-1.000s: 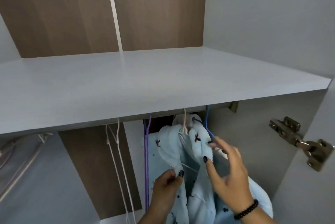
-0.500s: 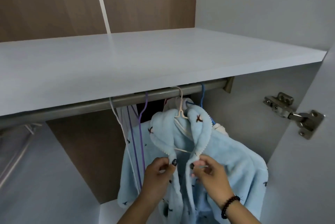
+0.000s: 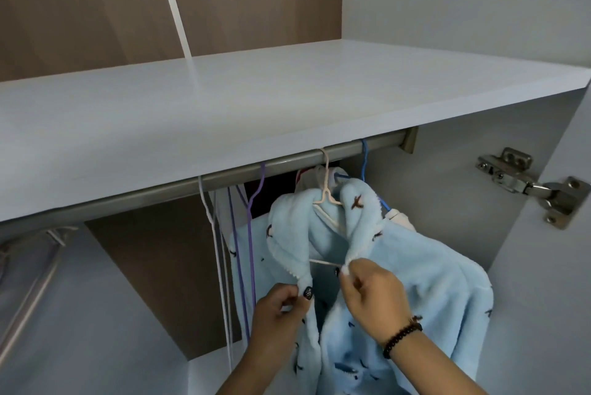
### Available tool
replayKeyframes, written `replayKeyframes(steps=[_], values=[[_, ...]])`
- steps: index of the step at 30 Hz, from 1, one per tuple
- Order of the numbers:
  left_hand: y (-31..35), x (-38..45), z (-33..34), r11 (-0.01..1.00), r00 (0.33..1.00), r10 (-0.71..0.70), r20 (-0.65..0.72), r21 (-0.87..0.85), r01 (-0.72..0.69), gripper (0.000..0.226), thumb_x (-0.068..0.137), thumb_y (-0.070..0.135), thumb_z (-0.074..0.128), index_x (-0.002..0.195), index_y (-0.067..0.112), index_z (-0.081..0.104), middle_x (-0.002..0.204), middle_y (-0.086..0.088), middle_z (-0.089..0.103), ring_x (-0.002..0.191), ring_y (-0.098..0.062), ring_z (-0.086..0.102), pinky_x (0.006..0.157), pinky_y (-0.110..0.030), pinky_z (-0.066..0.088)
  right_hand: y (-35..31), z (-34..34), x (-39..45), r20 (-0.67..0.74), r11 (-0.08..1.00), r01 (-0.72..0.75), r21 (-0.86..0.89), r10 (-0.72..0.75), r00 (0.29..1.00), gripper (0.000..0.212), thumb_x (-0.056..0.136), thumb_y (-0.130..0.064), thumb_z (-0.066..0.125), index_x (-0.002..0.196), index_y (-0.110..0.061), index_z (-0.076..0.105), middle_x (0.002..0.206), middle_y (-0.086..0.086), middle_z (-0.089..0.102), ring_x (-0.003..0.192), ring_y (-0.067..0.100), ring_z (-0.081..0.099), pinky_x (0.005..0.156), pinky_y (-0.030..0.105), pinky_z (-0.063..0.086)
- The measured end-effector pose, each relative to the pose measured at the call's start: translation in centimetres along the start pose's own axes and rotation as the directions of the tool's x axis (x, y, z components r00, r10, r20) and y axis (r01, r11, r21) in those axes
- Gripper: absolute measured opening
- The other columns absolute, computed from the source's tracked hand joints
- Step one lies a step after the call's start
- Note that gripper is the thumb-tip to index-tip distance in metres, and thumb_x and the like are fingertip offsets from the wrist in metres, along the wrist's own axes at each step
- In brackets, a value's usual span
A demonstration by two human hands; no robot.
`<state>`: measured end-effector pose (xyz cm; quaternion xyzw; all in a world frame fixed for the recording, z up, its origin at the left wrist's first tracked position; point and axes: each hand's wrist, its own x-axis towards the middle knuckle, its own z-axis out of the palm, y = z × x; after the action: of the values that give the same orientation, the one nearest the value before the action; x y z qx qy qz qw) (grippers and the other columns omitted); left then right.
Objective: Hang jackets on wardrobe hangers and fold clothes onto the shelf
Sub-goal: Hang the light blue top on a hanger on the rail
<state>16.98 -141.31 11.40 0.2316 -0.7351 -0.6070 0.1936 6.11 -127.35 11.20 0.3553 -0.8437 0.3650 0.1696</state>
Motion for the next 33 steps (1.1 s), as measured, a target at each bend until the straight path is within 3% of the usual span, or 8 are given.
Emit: replayKeyframes(steps=[3, 8, 12, 15, 19, 23, 30, 33], values=[[0.3, -0.3, 0.0, 0.999, 0.999, 0.04, 0.021, 0.008, -0.041, 0.025, 0.087, 0.01, 0.069, 0.064, 0.013, 0.06, 0.059, 0.015, 0.055, 0.056, 0.004, 0.05, 0.056, -0.008, 0.037, 2.4, 1.0, -1.0, 0.226, 0.972, 0.014, -0.236, 0.041, 0.973, 0.043, 0.051, -0.009, 0.083, 0.052, -0.021, 0.042, 0.055, -0.01, 0.038, 0.044, 0.01, 0.045, 0.04, 0.009, 0.004], [-0.5, -0.2, -0.1, 0.989, 0.998, 0.064, 0.011, 0.133, -0.065, 0.026, 0.086, 0.014, 0.07, 0.064, 0.023, 0.061, 0.083, 0.012, 0.059, 0.07, 0.001, 0.056, 0.062, -0.012, 0.04, 3.5, 1.0, -2.6, 0.296, 1.0, -0.027, -0.008, 0.028, 0.955, 0.026, 0.092, -0.023, 0.054, 0.069, -0.018, 0.043, 0.083, -0.008, 0.035, 0.071, 0.011, 0.043, 0.062, 0.025, 0.045], [0.1, -0.2, 0.3, 0.948, 0.975, 0.222, -0.023, 0.24, -0.21, 0.034, 0.085, 0.002, 0.068, 0.068, 0.03, 0.058, 0.093, 0.015, 0.06, 0.089, 0.006, 0.059, 0.072, -0.005, 0.044, 1.2, 0.1, -2.6, 0.363, 0.979, -0.07, 0.191, -0.005, 0.932, 0.027, 0.098, -0.018, 0.047, 0.072, -0.024, 0.042, 0.086, -0.011, 0.037, 0.07, 0.008, 0.044, 0.067, 0.012, 0.039], [0.4, -0.5, 0.4, 0.906, 0.946, 0.325, 0.006, 0.286, -0.313, 0.05, 0.086, 0.0, 0.066, 0.063, 0.041, 0.052, 0.084, 0.022, 0.058, 0.076, 0.004, 0.058, 0.067, -0.004, 0.041, 0.2, -0.1, -2.5, 0.366, 0.963, -0.097, 0.25, -0.001, 0.931, 0.022, 0.097, -0.01, 0.045, 0.076, -0.013, 0.049, 0.087, -0.006, 0.04, 0.075, 0.009, 0.045, 0.069, 0.011, 0.037], [0.7, -1.6, 0.1, 0.885, 0.91, 0.412, -0.035, 0.255, -0.391, 0.019, 0.085, 0.016, 0.064, 0.076, 0.033, 0.063, 0.085, 0.018, 0.064, 0.08, 0.0, 0.063, 0.071, -0.008, 0.046, -1.0, -0.4, -2.1, 0.309, 0.95, -0.102, 0.296, 0.006, 0.951, 0.02, 0.097, -0.008, 0.045, 0.08, -0.009, 0.053, 0.085, -0.005, 0.041, 0.074, 0.007, 0.046, 0.069, 0.012, 0.037], [-0.9, -1.3, -0.1, 0.902, 0.959, 0.281, -0.025, 0.35, -0.255, 0.047, 0.081, -0.006, 0.067, 0.069, 0.038, 0.057, 0.071, 0.023, 0.061, 0.065, 0.007, 0.058, 0.062, -0.003, 0.039, -1.3, -0.3, -1.8, 0.312, 0.948, -0.075, 0.309, -0.027, 0.95, 0.019, 0.097, -0.01, 0.044, 0.083, -0.01, 0.056, 0.083, -0.007, 0.042, 0.073, 0.009, 0.047, 0.068, 0.015, 0.04], [0.1, -1.2, 0.3, 0.979, 0.995, 0.095, -0.036, 0.186, -0.087, 0.03, 0.083, -0.001, 0.064, 0.064, 0.023, 0.063, 0.06, -0.003, 0.062, 0.052, -0.002, 0.048, 0.056, -0.017, 0.04, -0.8, -0.7, -1.9, 0.334, 0.973, -0.015, 0.231, -0.065, 0.94, 0.02, 0.098, -0.022, 0.038, 0.084, -0.021, 0.052, 0.084, -0.01, 0.042, 0.069, 0.007, 0.046, 0.066, 0.023, 0.044], [0.4, -1.7, 0.4, 0.995, 0.995, 0.078, -0.055, 0.066, -0.074, 0.031, 0.084, -0.004, 0.066, 0.067, 0.022, 0.069, 0.064, 0.003, 0.07, 0.059, -0.006, 0.062, 0.06, -0.018, 0.048, -0.7, -0.3, -1.9, 0.316, 0.999, -0.05, -0.013, 0.052, 0.947, 0.022, 0.099, -0.022, 0.037, 0.085, -0.015, 0.053, 0.084, -0.007, 0.044, 0.069, 0.009, 0.047, 0.062, 0.024, 0.043]])
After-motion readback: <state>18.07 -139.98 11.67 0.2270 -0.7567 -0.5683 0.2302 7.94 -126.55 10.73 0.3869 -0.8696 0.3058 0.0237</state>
